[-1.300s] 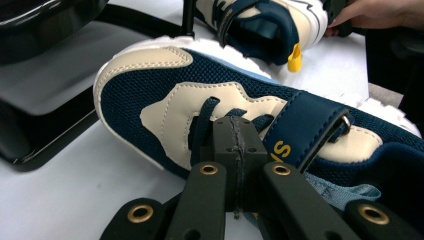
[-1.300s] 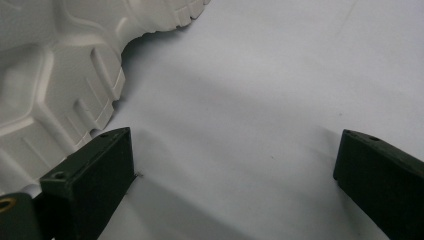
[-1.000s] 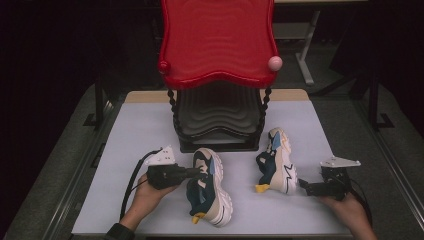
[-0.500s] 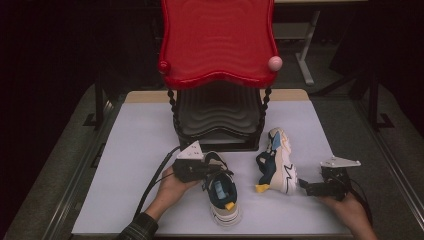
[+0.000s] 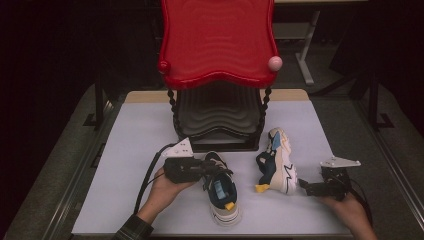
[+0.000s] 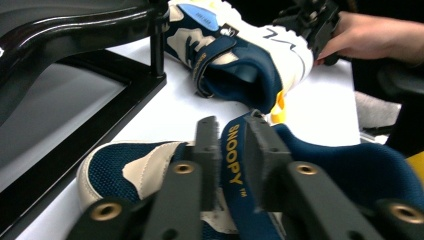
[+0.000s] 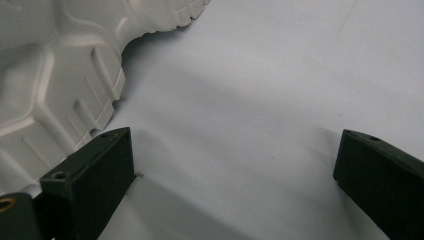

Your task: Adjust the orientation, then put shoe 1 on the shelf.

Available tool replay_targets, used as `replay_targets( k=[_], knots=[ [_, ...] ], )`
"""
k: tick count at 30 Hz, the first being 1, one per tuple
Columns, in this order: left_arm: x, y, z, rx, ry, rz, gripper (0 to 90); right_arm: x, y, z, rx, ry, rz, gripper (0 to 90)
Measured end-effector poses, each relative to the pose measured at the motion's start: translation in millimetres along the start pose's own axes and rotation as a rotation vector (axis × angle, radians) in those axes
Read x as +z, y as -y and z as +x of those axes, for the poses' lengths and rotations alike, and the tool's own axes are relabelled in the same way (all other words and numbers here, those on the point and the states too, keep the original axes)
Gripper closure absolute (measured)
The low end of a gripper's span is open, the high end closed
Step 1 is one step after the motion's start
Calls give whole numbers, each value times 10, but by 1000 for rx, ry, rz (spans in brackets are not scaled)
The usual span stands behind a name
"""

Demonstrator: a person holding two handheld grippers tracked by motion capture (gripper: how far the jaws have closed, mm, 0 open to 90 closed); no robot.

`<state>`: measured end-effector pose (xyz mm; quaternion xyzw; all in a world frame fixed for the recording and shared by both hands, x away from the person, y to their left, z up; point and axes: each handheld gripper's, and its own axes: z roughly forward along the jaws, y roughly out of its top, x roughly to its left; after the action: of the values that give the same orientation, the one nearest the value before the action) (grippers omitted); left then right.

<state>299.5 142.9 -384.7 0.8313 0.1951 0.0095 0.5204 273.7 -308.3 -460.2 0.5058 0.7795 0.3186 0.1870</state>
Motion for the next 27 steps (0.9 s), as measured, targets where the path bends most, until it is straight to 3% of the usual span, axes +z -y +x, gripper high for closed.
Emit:
replay_targets(
  k=[4,5,8,9,14,20,27],
  knots=[
    [31,-2,-52,-4,4,0,580,0,0,-1,0,0,0,21],
    [82,10,-67,1,-3,20,552,0,1,-1,-1,0,-1,21],
    [141,37,-65,-2,-6,43,545,0,1,0,0,0,-1,21],
    [175,51,-55,7,-14,61,547,0,1,-1,-1,0,-1,21],
    [220,62,-40,-10,0,57,577,0,1,-1,-1,0,-1,21],
    [241,63,-35,-15,-23,64,709,0,1,0,-1,0,-1,21],
    [216,55,-47,30,-26,60,739,1,-1,-2,0,-1,1,21]
  ],
)
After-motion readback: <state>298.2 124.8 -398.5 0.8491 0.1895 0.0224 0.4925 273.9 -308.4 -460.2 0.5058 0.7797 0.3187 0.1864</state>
